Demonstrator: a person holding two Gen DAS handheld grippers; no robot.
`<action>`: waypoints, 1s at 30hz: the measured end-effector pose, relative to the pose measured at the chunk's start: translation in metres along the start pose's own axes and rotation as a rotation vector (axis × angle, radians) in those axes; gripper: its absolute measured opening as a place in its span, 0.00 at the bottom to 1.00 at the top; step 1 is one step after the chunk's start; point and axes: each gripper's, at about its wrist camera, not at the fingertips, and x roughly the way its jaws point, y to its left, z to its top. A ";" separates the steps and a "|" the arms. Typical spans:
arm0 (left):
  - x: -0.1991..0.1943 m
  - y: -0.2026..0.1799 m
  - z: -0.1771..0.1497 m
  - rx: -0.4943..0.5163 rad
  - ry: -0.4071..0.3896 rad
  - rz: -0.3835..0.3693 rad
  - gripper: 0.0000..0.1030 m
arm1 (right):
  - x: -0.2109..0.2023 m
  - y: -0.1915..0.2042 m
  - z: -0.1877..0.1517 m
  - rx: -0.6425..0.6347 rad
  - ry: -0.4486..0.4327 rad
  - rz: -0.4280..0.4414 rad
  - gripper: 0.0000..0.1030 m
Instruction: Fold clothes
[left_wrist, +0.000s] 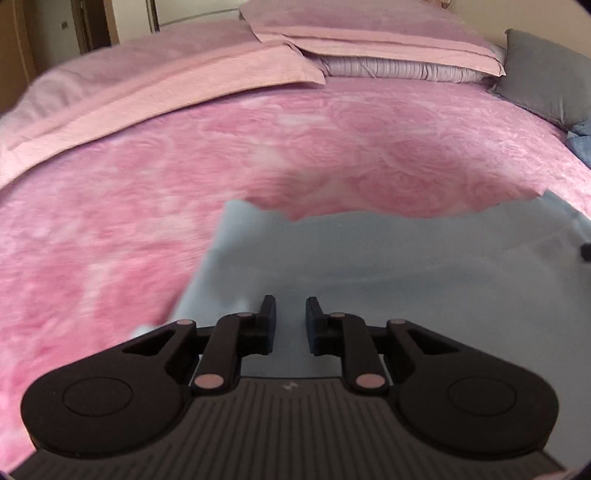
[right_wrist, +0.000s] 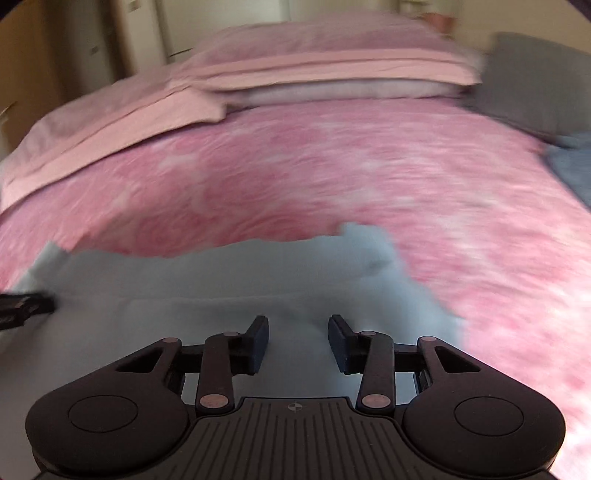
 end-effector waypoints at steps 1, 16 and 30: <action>-0.013 0.005 -0.008 -0.011 -0.011 -0.022 0.15 | -0.017 -0.003 -0.005 0.018 -0.023 0.007 0.40; -0.115 -0.026 -0.068 -0.080 -0.054 -0.183 0.15 | -0.136 -0.062 -0.110 0.525 -0.016 0.177 0.41; -0.071 -0.065 -0.068 -0.019 0.010 -0.213 0.15 | -0.087 -0.108 -0.129 1.048 -0.090 0.304 0.44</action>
